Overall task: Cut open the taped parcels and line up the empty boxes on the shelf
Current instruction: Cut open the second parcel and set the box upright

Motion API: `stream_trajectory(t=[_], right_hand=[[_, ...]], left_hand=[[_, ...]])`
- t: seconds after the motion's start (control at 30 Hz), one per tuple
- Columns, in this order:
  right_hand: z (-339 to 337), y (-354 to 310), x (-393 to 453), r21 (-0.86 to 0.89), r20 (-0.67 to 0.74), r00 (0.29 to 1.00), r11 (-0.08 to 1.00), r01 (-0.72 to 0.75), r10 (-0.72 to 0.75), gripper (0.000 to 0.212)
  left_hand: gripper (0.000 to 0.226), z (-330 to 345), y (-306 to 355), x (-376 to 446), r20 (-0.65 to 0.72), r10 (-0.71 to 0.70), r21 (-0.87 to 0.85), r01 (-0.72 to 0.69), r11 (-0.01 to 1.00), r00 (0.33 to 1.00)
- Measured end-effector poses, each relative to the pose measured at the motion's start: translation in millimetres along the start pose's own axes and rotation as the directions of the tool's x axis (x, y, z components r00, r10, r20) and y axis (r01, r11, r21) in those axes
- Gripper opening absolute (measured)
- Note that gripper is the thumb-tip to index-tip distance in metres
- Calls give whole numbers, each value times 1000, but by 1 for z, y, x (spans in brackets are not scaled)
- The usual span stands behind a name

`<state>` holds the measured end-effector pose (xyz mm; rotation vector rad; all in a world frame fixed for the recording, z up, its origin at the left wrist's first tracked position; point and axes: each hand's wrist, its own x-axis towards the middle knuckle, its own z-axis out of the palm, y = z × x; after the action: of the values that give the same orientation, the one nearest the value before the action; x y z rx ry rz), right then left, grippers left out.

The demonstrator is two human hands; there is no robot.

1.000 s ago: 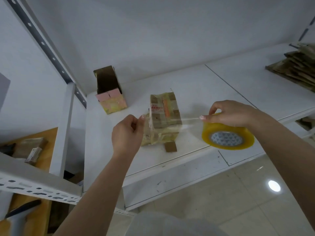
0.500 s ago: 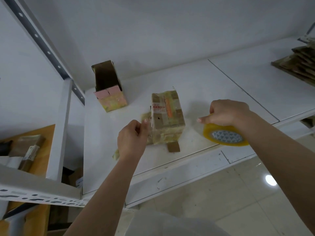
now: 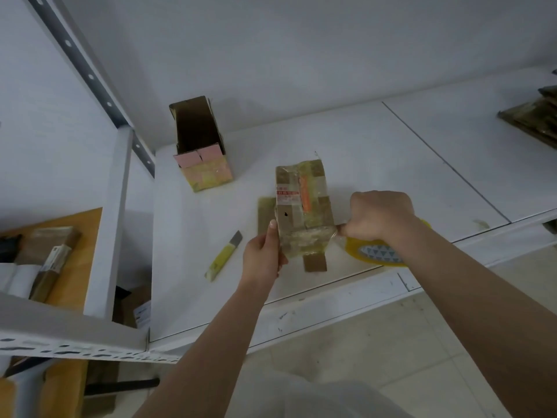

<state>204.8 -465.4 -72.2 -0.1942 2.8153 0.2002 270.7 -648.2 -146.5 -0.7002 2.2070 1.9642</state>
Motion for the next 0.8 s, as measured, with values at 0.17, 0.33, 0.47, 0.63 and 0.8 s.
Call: stream_trajectory(t=[0.17,0.33,0.47,0.63,0.8], right_hand=[[-1,-2,-2,-9,8,1000,1000,-10,10,49],[1,-6,-2,31,28,1000,1000,0,-1,40],[1,-18,-5,55,27,999,998,19,-20,32],[0,-19,-5,64,5,1000,998,-27,27,29],[2,-19,-4,71,-21,999,997,-39,40,30]], left_hand=[[63,1,-1,-3,59,-202,-73,206,976,978],[57,0,7,7,87,-200,-123,209,970,976],[42,-5,19,22,95,-261,-125,271,954,961],[38,-14,24,27,101,-196,-41,201,979,975],[26,-55,15,26,-120,276,691,-119,713,954]])
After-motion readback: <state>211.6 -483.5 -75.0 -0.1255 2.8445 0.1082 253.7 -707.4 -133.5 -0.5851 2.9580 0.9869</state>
